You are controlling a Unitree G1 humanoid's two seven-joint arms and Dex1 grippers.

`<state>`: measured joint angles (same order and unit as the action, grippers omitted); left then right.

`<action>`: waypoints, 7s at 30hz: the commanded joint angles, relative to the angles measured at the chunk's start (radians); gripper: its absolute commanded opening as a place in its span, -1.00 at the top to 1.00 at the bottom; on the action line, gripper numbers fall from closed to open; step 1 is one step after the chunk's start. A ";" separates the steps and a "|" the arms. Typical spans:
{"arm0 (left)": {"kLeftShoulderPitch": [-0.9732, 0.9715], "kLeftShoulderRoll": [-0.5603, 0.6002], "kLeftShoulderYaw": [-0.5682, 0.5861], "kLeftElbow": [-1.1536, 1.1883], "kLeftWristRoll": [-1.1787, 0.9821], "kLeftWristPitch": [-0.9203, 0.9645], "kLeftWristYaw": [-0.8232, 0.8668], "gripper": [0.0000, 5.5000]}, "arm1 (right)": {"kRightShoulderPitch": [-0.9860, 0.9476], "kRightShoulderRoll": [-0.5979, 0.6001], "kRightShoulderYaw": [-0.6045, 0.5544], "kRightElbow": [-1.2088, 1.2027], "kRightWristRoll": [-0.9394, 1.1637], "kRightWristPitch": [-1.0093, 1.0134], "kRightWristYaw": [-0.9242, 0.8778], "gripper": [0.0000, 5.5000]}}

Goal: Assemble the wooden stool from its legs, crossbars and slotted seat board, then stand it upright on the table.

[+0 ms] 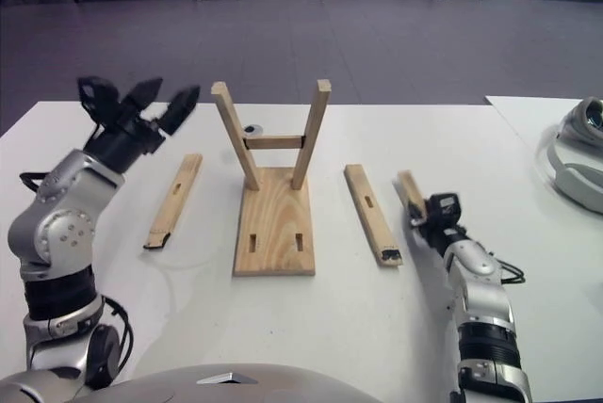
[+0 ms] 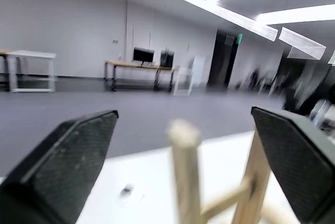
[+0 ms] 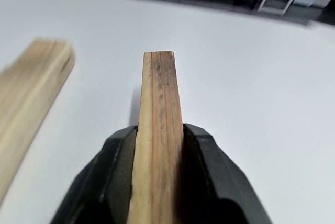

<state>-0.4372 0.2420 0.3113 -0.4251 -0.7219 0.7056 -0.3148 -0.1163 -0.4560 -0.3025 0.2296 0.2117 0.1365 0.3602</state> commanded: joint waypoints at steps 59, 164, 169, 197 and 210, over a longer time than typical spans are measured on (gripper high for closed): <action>0.094 0.128 0.039 0.725 0.037 -0.369 -0.093 0.85 | -0.104 0.175 0.094 -0.059 -0.101 -0.088 -0.140 -0.19; -0.081 0.302 -0.180 0.136 0.107 -0.240 -0.321 0.26 | -0.767 0.384 0.086 -0.361 0.798 0.527 -0.215 -0.19; -0.076 0.311 -0.255 0.088 0.158 -0.250 -0.339 0.26 | -0.777 0.416 0.020 -0.324 0.919 0.567 -0.321 -0.19; 0.429 0.366 -0.166 -0.172 0.209 -0.218 -0.362 -0.58 | 0.253 0.141 -0.143 -0.917 1.422 0.569 -0.749 0.63; 0.475 0.339 -0.175 -0.156 0.274 -0.246 -0.283 -0.96 | 0.244 -0.079 -0.067 -0.889 1.240 0.553 -0.777 0.63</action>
<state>0.0326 0.5775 0.1379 -0.5891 -0.4609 0.4669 -0.6086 0.1393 -0.5068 -0.3867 -0.6817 1.5044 0.6737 -0.3634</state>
